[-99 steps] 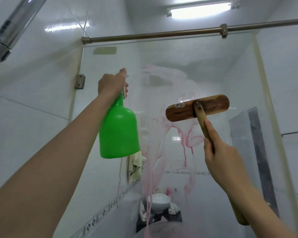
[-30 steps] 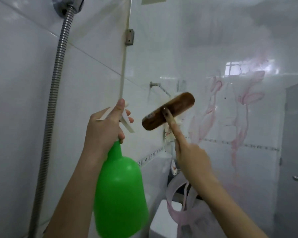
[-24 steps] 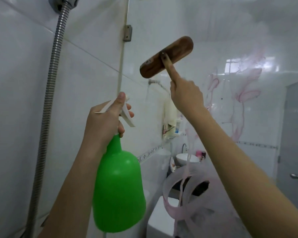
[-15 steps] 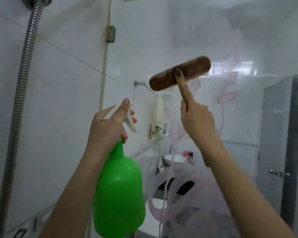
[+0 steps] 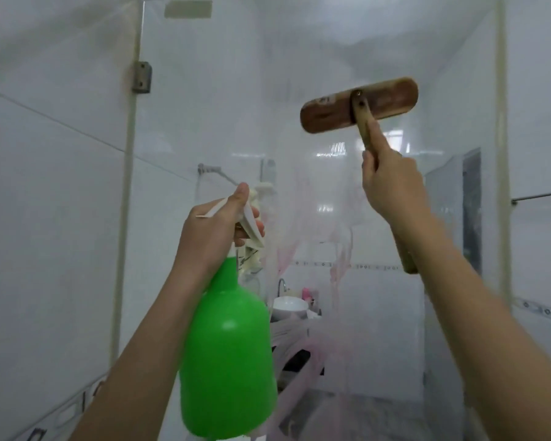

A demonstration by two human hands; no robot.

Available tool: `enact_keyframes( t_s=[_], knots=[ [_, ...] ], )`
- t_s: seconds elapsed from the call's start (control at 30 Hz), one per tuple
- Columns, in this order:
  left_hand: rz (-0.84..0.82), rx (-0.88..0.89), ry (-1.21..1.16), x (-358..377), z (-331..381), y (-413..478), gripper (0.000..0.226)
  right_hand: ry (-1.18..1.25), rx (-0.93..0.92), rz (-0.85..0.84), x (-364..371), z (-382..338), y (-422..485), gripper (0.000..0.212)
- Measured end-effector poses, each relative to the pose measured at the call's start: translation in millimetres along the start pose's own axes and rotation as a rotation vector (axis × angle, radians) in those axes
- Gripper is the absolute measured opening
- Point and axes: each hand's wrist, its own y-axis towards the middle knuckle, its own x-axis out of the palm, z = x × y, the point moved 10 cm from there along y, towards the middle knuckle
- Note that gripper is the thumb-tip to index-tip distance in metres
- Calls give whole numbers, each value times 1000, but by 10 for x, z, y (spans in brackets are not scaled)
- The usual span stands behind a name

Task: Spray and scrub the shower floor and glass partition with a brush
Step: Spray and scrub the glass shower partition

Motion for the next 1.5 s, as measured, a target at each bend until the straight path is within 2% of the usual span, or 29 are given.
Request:
enact_keyframes(
  t_s=[0.07,0.23,0.3,0.47,0.53,0.63,0.7,0.8,0.87,0.93,1.0,1.1,1.17,1.27,1.37,1.43,1.5],
  knots=[
    [-54,-1,-18,165,7,78,44,-7,41,-8,-93,164,9,55],
    [-76,-15,-65,412,27,260,46,-9,149,-172,80,425,-1512,64],
    [-82,11,-44,509,106,351,43,-16,141,-123,52,420,-1232,62],
    [-168,37,-74,765,371,601,40,1,49,75,-338,250,146,60],
    [-175,54,-99,783,459,702,37,-11,59,50,-321,360,-46,62],
    [-173,75,-104,754,512,767,37,11,103,-74,-108,515,-1039,66],
    [-143,99,-111,697,545,769,38,-13,109,-95,-34,465,-1141,64],
    [-123,116,-129,669,582,745,35,-64,72,81,-211,305,-90,60],
    [-102,123,-111,642,573,741,33,-27,26,127,-376,91,640,57],
    [-80,135,-107,599,555,726,29,-22,13,126,-418,-1,947,56],
    [-67,128,-91,538,497,699,29,-36,32,94,-296,84,622,57],
    [-69,66,-104,387,316,602,37,36,91,-24,45,216,-702,63],
    [-66,27,-151,296,173,510,41,59,138,-108,151,175,-1177,64],
    [-88,-5,-136,282,32,385,42,29,93,48,1,130,-444,59],
    [-110,-3,-111,297,-79,248,41,36,32,111,-222,-59,375,57],
    [-103,-14,-118,290,-169,155,39,24,39,95,-152,18,296,57],
    [-88,-36,-131,262,-264,51,36,46,46,78,69,200,-457,59]
  ],
)
